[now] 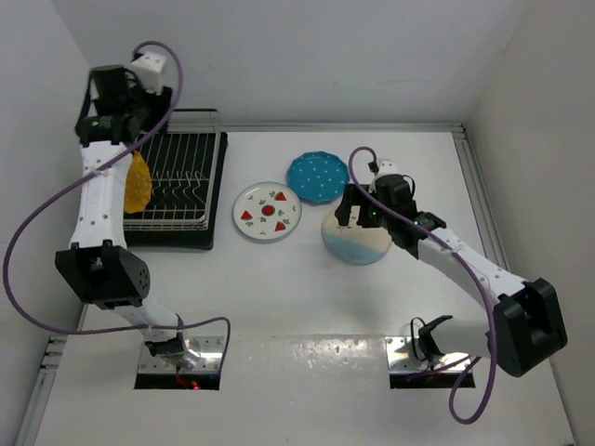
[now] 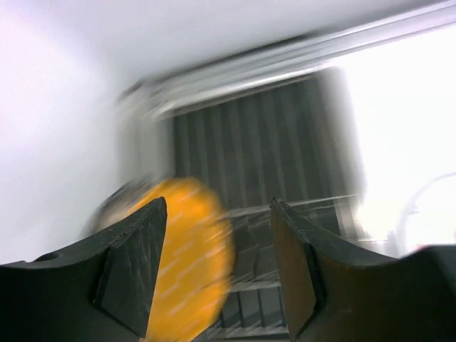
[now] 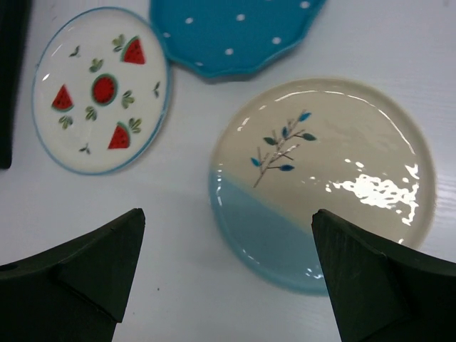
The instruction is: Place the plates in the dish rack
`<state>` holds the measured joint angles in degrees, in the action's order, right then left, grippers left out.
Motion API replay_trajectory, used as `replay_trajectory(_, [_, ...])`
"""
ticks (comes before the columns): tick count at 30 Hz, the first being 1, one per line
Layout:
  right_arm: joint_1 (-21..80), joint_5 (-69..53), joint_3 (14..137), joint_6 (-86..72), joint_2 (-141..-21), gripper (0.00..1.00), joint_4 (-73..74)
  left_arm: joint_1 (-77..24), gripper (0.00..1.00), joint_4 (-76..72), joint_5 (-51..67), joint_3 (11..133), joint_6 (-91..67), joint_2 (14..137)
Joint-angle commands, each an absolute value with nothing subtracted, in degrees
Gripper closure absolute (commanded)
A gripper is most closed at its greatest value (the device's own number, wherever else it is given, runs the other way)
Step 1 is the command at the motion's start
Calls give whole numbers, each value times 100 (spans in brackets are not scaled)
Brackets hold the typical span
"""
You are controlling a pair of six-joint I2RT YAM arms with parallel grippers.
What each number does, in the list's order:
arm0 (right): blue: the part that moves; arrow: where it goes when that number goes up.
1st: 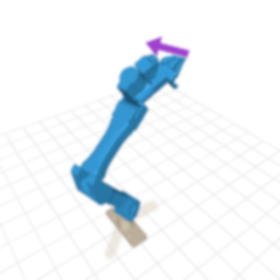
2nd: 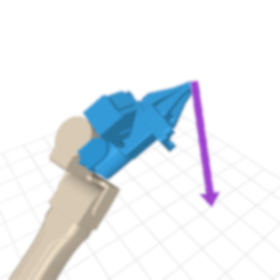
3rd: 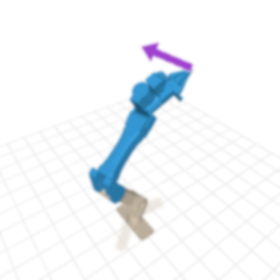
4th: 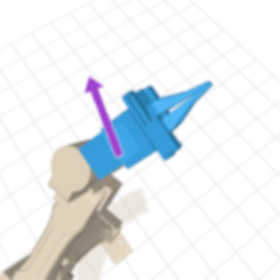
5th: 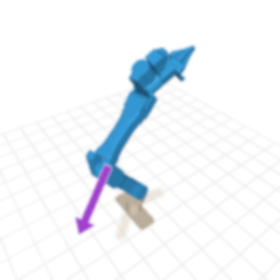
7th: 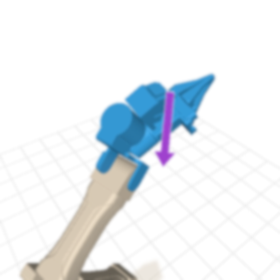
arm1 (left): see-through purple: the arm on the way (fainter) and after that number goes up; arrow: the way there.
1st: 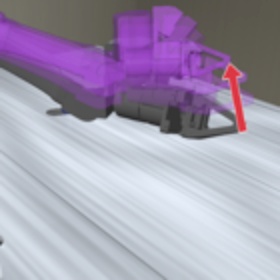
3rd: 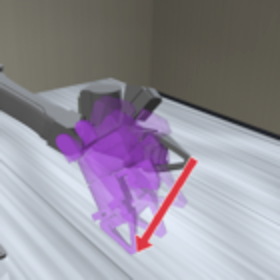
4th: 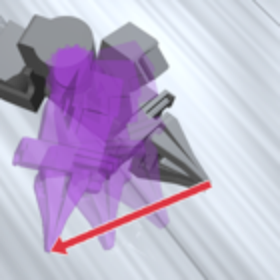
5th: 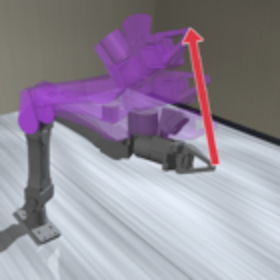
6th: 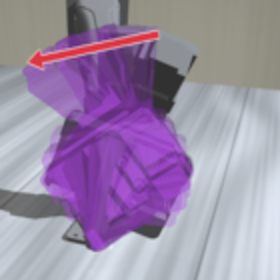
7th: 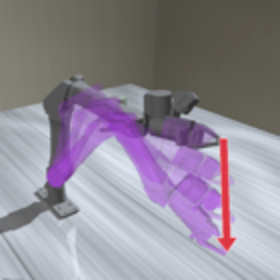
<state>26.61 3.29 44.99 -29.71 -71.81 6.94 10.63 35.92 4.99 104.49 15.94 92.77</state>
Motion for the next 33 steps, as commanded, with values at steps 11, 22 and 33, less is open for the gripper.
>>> replay_trajectory(11, [2136, 1230, 4746, -3394, -7339, 22, 1399, -1433, 31, 3806, 2653, 12224, 581, 12080])
replay_trajectory(22, [1030, -313, 8037, -3278, -10781, 1, 1344, -1310, 30, 3287, 2840, 12305, -114, 12684])
replay_trajectory(33, [809, -1212, 10046, -3761, -13333, 12, 1609, -994, 30, 3410, 2294, 11197, 343, 11839])
